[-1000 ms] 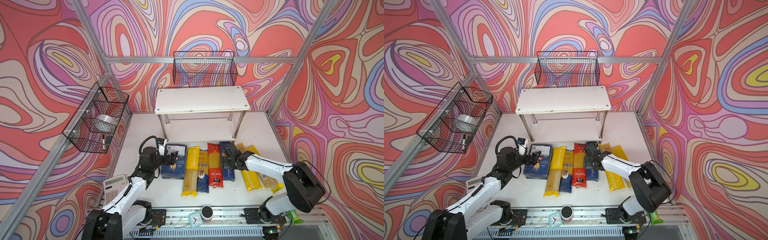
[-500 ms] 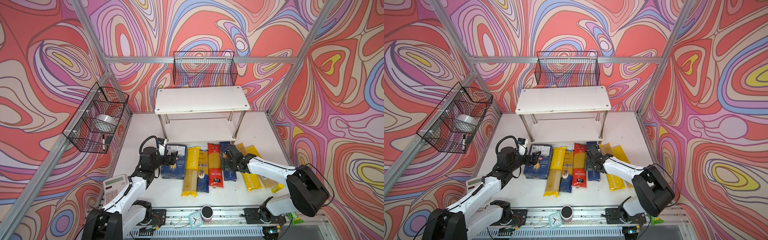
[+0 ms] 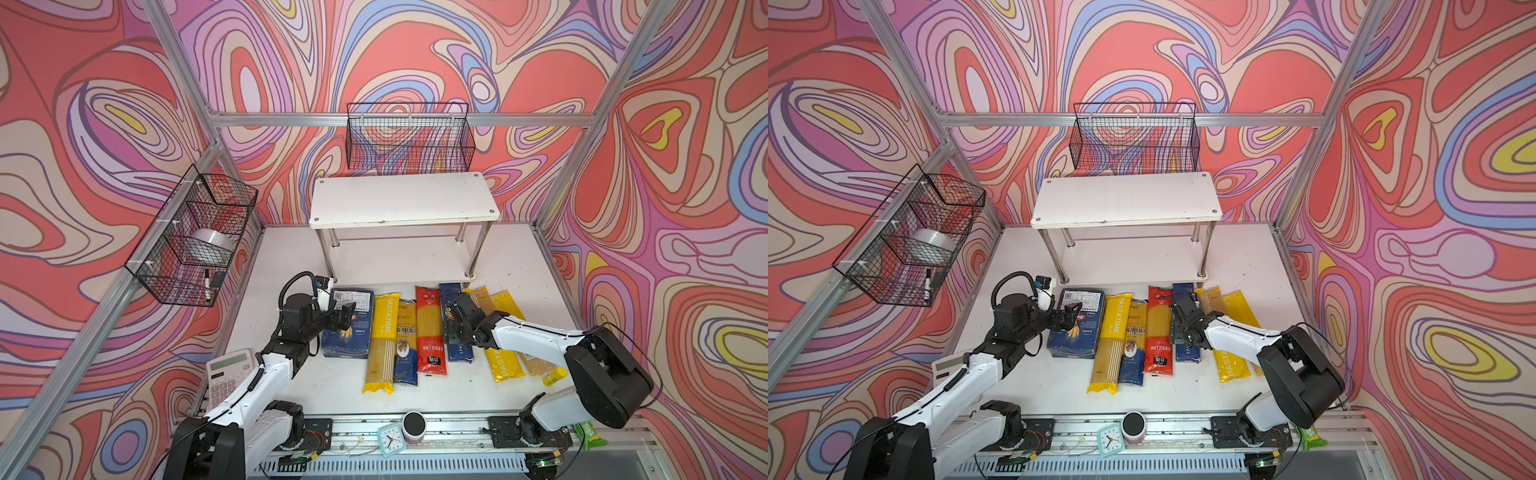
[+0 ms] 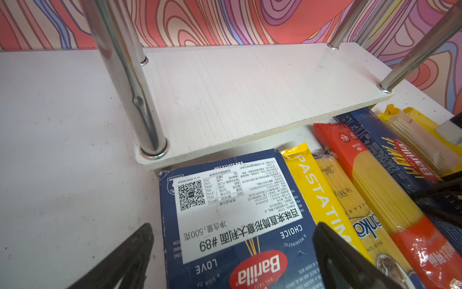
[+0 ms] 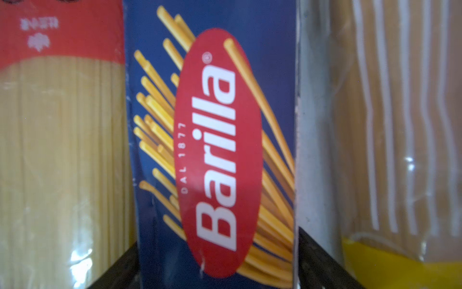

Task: Arrange pasta packages on shelves
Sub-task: Pick up the pasta box from the center of the table.

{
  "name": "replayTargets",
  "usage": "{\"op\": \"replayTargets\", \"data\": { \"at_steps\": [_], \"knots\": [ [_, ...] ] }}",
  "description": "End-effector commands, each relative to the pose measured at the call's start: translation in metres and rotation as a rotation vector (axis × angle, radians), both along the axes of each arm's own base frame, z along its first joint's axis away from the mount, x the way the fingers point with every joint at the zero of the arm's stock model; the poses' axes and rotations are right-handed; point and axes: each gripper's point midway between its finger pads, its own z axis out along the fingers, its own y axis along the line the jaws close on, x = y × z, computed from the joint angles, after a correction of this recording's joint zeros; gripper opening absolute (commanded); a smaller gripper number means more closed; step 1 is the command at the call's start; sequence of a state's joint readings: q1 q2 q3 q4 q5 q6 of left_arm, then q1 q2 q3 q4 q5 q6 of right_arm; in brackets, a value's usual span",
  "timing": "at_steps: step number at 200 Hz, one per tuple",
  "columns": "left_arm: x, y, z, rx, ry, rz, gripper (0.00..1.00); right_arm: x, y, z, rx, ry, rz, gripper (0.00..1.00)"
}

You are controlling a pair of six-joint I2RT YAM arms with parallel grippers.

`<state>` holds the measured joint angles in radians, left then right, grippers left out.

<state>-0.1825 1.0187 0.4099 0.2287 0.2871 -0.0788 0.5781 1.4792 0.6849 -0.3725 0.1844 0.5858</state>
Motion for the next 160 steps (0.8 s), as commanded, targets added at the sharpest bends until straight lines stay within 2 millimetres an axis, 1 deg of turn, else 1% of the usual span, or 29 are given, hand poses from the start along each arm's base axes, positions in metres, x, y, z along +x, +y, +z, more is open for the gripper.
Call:
{"op": "replayTargets", "data": {
  "at_steps": [1,10,29,58,79,91,115,125,135,147,160],
  "knots": [
    [0.005,0.000,0.011,-0.003,-0.030,0.002,1.00,-0.011,-0.013,-0.007,-0.016,0.008,-0.061,0.82],
    [0.005,-0.001,0.011,-0.003,-0.026,0.000,1.00,-0.011,-0.015,-0.005,-0.014,-0.001,-0.071,0.81],
    [0.005,-0.001,0.011,-0.003,-0.028,-0.003,1.00,-0.010,-0.015,-0.003,-0.019,-0.004,-0.069,0.74],
    [0.005,0.001,0.012,-0.002,-0.033,0.008,1.00,-0.011,-0.008,-0.014,-0.004,0.035,-0.041,0.63],
    [0.005,0.001,0.012,-0.002,-0.032,0.010,1.00,-0.012,-0.005,-0.015,0.003,0.045,-0.037,0.61],
    [0.005,0.002,0.012,-0.002,-0.031,0.015,1.00,-0.012,-0.004,-0.014,0.016,0.036,-0.036,0.57],
    [0.005,0.002,0.012,-0.001,-0.031,0.016,1.00,-0.015,-0.003,-0.008,0.047,0.018,-0.037,0.53],
    [0.005,0.001,0.011,-0.003,-0.030,0.010,1.00,-0.017,-0.004,-0.006,0.055,0.007,-0.039,0.49],
    [0.005,0.001,0.011,0.000,-0.028,0.009,1.00,-0.018,-0.006,-0.003,0.061,-0.003,-0.041,0.47],
    [0.006,0.001,0.011,-0.001,-0.025,0.009,1.00,-0.021,-0.006,0.000,0.070,-0.015,-0.039,0.40],
    [0.006,0.001,0.010,0.000,-0.022,0.008,1.00,-0.023,-0.005,0.002,0.082,-0.020,-0.035,0.40]
  ]
}}
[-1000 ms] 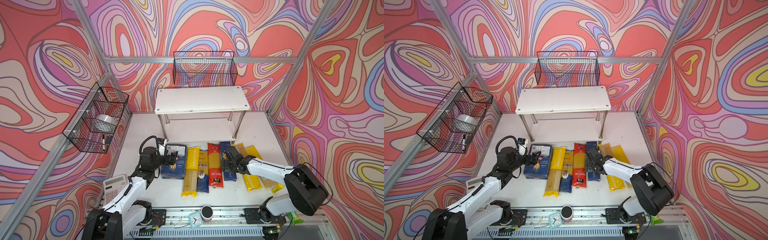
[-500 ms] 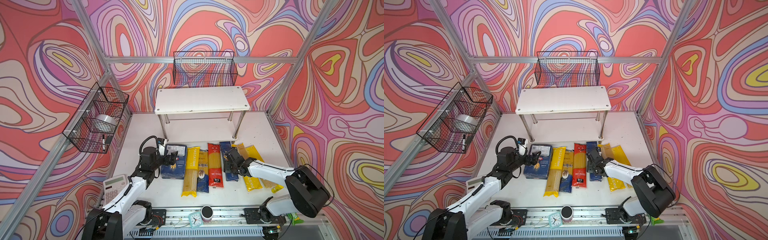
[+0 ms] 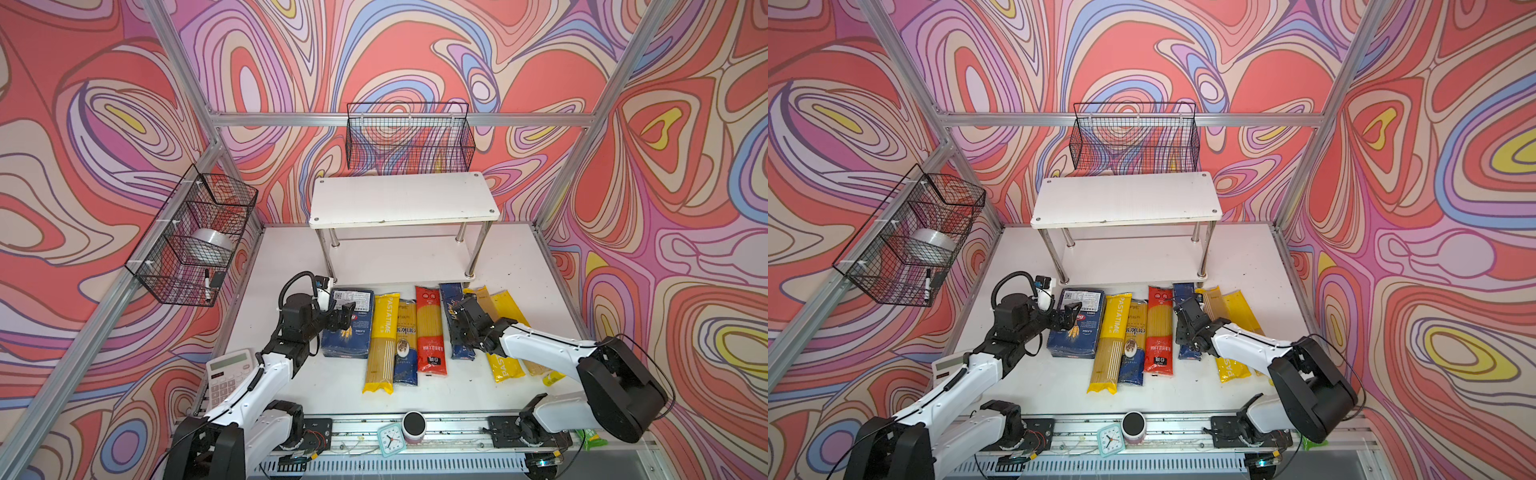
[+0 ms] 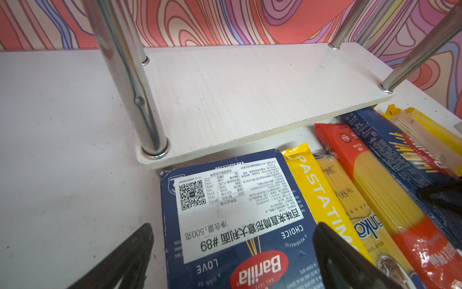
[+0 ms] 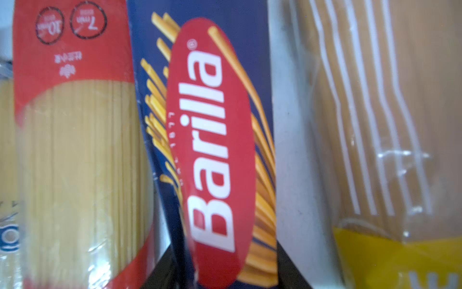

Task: Arrange pasta packages on shelves
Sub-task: Pick up the pasta box from the center of the table.

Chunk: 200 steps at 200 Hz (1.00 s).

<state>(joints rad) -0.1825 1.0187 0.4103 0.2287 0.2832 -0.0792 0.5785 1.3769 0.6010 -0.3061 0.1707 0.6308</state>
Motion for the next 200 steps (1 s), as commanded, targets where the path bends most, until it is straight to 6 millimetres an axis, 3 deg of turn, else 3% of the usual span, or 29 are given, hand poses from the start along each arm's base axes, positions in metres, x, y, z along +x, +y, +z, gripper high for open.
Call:
{"op": "replayTargets", "data": {
  "at_steps": [1,51,122,200],
  "knots": [
    [0.006,0.000,0.010,-0.001,-0.022,0.005,1.00,-0.017,-0.004,-0.006,0.007,0.040,0.001,0.39],
    [0.007,0.001,0.010,0.002,-0.017,0.012,1.00,-0.018,0.002,0.002,0.019,0.039,0.047,0.33],
    [0.007,-0.001,0.010,-0.002,-0.015,0.003,1.00,-0.025,0.011,0.051,0.126,-0.052,0.083,0.31],
    [0.007,-0.002,0.009,-0.002,-0.012,-0.006,1.00,-0.035,0.020,0.089,0.167,-0.075,0.164,0.27]
  ]
}}
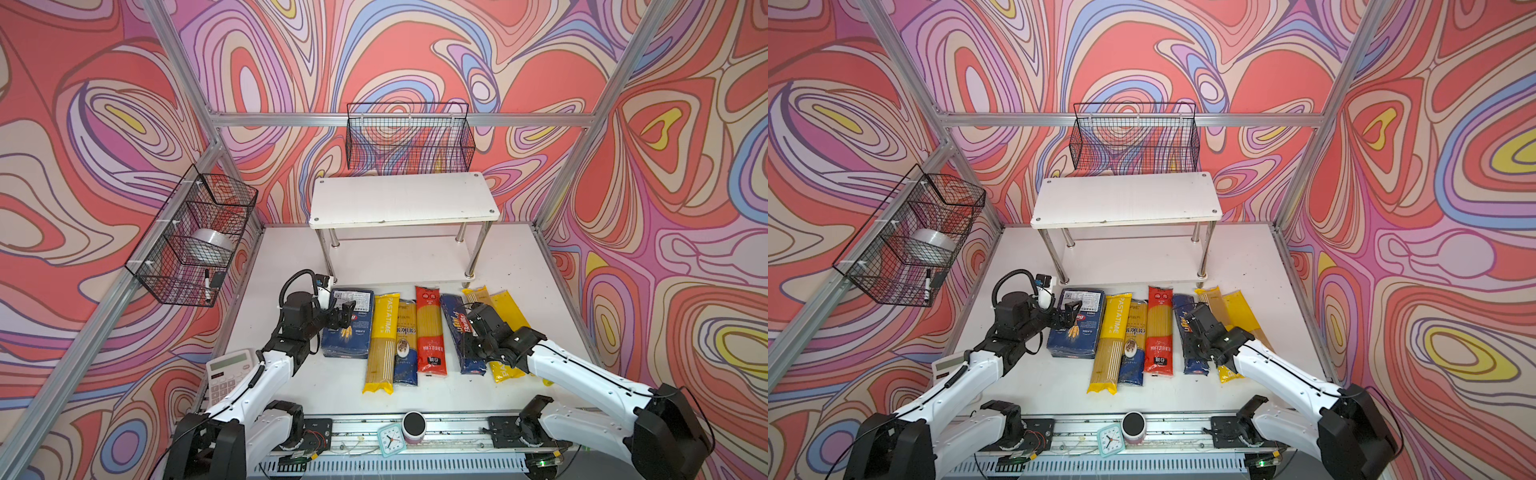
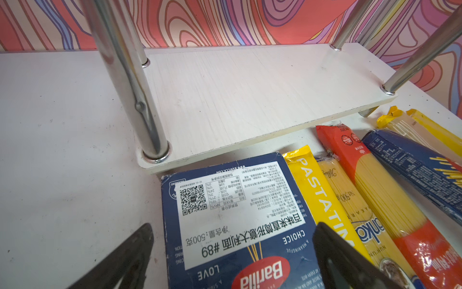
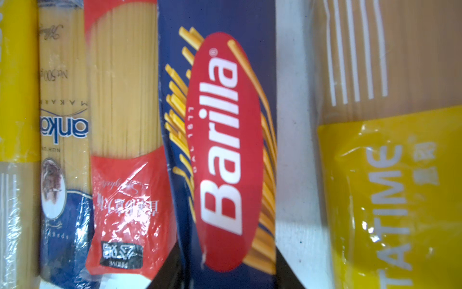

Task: Arrange pasta packages on shelves
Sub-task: Pick up the pasta box from the center of the table.

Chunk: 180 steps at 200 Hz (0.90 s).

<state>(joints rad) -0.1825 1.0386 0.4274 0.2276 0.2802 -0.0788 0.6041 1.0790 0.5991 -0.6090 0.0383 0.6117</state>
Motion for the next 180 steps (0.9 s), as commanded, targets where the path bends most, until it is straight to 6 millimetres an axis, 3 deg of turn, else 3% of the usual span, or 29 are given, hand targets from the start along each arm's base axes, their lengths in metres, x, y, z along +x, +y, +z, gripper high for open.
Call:
{"op": "replayTargets", "data": {
  "at_steps": [1,35,180],
  "knots": [
    [0.003,-0.002,0.008,-0.004,-0.016,-0.009,1.00,0.019,0.021,0.050,0.093,-0.140,0.053,0.27],
    [0.002,-0.003,0.008,-0.005,-0.017,-0.015,1.00,0.018,0.040,0.089,0.199,-0.216,0.150,0.25],
    [0.002,0.003,0.009,-0.002,-0.028,0.019,1.00,0.003,0.069,0.218,0.340,-0.404,0.421,0.21]
  ]
}}
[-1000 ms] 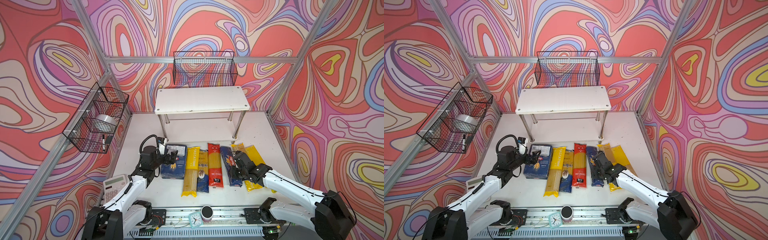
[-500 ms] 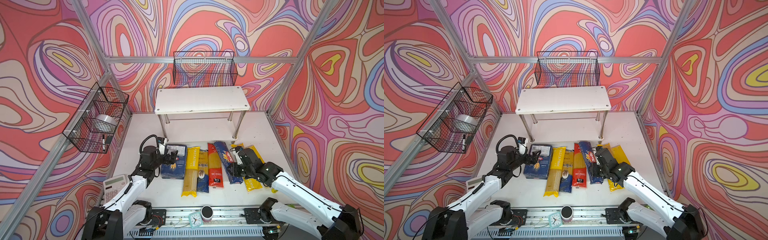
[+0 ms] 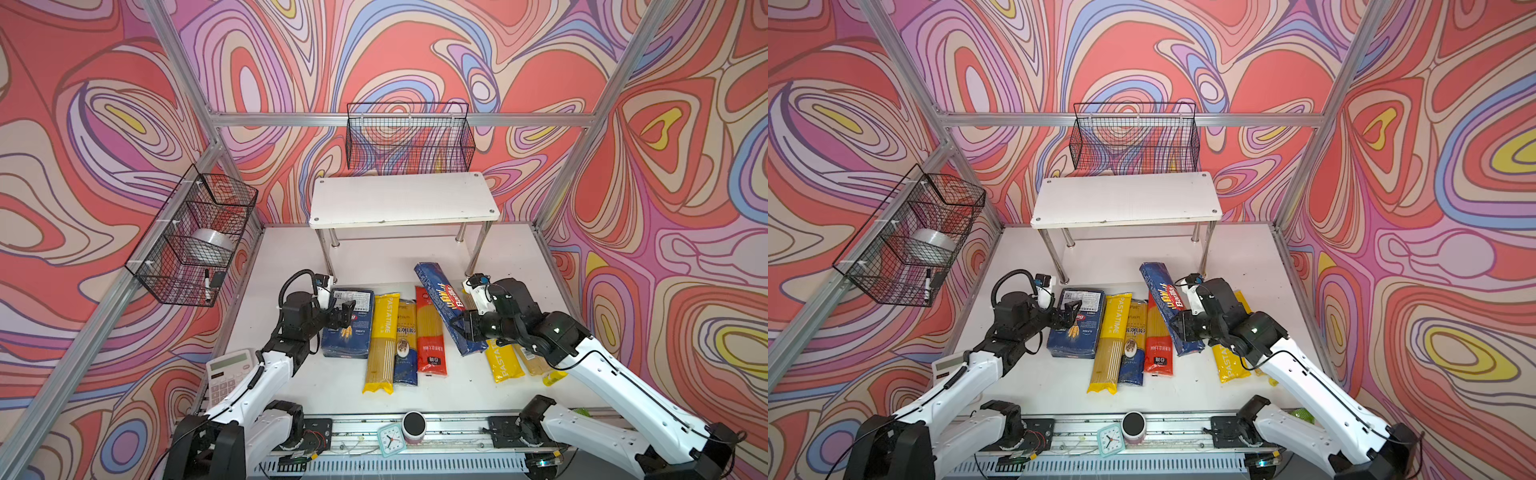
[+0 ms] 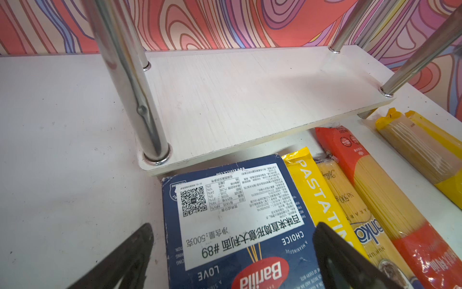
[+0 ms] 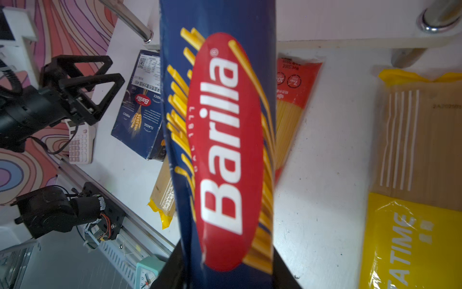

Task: Arrange pasta packages on shelves
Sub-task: Pick up the pasta box from the center of the table, then place the pasta box on the shelf.

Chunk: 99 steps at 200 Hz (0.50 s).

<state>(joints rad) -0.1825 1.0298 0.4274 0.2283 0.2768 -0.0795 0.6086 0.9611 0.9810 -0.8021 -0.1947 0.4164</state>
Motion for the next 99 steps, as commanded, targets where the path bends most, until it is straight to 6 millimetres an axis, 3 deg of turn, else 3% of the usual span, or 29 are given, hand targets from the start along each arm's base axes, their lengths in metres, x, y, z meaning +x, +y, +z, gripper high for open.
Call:
{"op": "replayTargets", "data": {
  "at_steps": [1,62,99],
  "knots": [
    [0.002,0.002,0.006,-0.001,-0.018,0.015,1.00,0.001,0.019,0.062,0.114,-0.178,0.114,0.21],
    [0.002,0.003,0.007,-0.003,-0.023,0.022,1.00,0.002,0.024,0.105,0.147,-0.269,0.162,0.20],
    [0.002,0.002,0.007,-0.002,-0.023,0.017,1.00,0.005,0.025,0.120,0.152,-0.289,0.159,0.19]
  ]
}}
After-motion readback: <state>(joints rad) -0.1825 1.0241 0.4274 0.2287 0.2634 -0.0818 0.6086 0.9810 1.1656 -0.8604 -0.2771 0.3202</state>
